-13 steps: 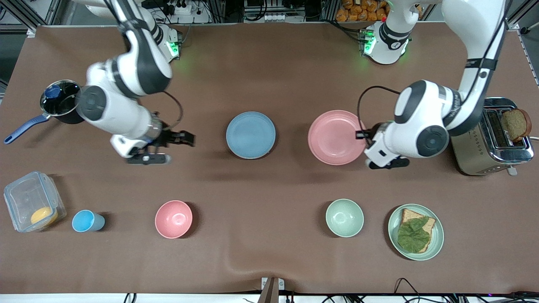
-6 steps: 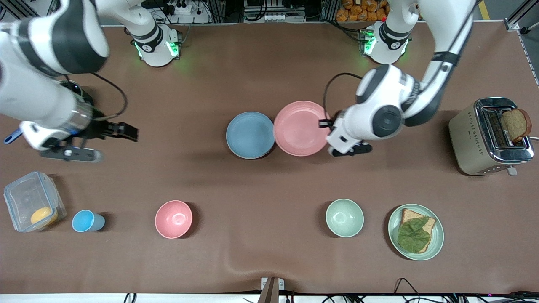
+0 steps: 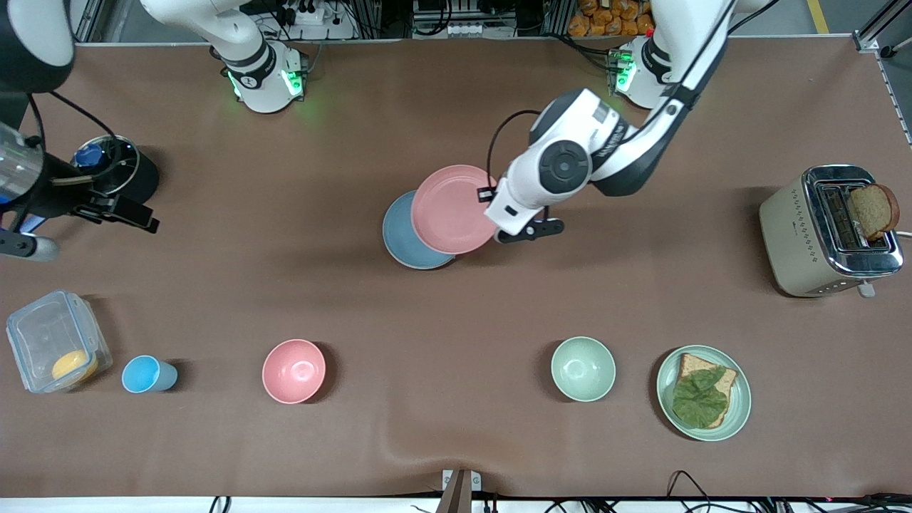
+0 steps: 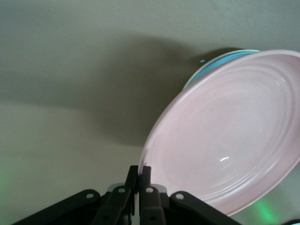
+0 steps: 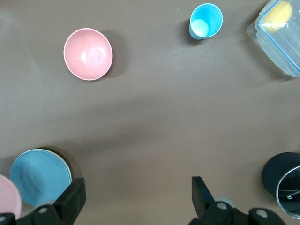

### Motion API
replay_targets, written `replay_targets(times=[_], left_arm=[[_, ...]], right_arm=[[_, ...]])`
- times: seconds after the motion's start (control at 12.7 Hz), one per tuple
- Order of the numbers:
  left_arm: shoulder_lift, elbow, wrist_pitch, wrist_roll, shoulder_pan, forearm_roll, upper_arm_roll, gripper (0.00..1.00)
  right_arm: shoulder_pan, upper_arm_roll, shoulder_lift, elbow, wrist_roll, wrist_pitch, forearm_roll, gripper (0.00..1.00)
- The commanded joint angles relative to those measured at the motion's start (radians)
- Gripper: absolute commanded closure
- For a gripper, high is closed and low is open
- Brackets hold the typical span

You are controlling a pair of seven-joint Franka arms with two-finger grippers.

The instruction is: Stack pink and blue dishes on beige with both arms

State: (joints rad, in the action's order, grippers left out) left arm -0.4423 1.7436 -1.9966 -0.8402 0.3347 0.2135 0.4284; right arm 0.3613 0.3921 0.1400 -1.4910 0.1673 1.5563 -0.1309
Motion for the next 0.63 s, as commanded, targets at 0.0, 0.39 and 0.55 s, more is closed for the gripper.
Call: replay_targets(times=[0.0,0.39,0.55], left_arm=[[-0.051,-0.013,-0.057,-0.042,0.040,0.026,-0.005,1.00],[-0.119,-0.010,-0.151,-0.082,0.087,0.027,-0.005,1.00],[-0.140,-0.012,-0.183,-0.097,0.113,0.027,-0.007,1.00]], right_arm=[[-0.164,-0.169,-0.057,-0.063,-0.012,0.024,0.051,0.00],[-0.335,-0.283,-0.079,-0.078,-0.014,0.060,0.060,0.00],[-0.337,-0.283,-0.086,-0.077,-0.022,0.090,0.065,0.00]])
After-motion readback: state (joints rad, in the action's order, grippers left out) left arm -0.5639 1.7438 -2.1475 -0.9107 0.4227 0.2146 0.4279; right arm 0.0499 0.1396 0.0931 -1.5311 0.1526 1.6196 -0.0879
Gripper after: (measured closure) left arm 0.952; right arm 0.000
